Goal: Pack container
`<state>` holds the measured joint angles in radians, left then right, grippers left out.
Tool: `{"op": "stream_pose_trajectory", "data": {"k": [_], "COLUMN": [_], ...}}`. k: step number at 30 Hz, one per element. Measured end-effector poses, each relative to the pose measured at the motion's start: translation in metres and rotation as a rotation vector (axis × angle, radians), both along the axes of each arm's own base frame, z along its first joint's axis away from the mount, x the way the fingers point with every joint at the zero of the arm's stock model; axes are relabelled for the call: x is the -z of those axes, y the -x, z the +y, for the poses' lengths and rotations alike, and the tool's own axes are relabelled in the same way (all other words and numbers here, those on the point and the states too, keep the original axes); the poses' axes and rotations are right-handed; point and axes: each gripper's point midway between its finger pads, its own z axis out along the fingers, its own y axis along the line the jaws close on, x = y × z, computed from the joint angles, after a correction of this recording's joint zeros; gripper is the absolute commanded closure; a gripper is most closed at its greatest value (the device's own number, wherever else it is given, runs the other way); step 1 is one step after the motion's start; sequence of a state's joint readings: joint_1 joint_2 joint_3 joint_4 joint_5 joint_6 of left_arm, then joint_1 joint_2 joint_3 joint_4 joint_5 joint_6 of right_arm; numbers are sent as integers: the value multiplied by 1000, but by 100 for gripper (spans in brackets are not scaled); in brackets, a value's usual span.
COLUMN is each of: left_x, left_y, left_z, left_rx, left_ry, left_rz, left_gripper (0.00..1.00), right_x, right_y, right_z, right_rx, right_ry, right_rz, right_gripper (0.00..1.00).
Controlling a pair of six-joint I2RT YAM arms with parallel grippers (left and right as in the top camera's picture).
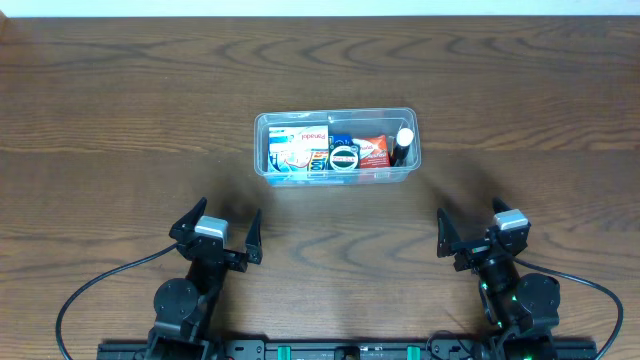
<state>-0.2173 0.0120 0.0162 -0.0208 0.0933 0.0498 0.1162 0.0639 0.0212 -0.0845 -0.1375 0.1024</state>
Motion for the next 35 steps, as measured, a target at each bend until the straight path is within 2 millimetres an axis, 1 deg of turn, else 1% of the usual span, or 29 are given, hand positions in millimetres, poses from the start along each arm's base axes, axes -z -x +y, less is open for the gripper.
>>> {"op": "stream_pose_trajectory", "data": {"k": [6,14,35], "left_x": [0,0,0], "left_y": [0,-5,-6], "left_z": [2,29,30], "left_rx": [-6,-123,-127], "left_ry": [0,-1,-1], "left_rz": [0,0,1], "left_gripper": [2,2,2], "right_x": [0,0,0], "right_y": [0,0,0], "right_z": [0,0,0], "right_rx": [0,0,0], "right_ry": [0,0,0], "right_rz": [0,0,0], "right_gripper": [1,1,1]}}
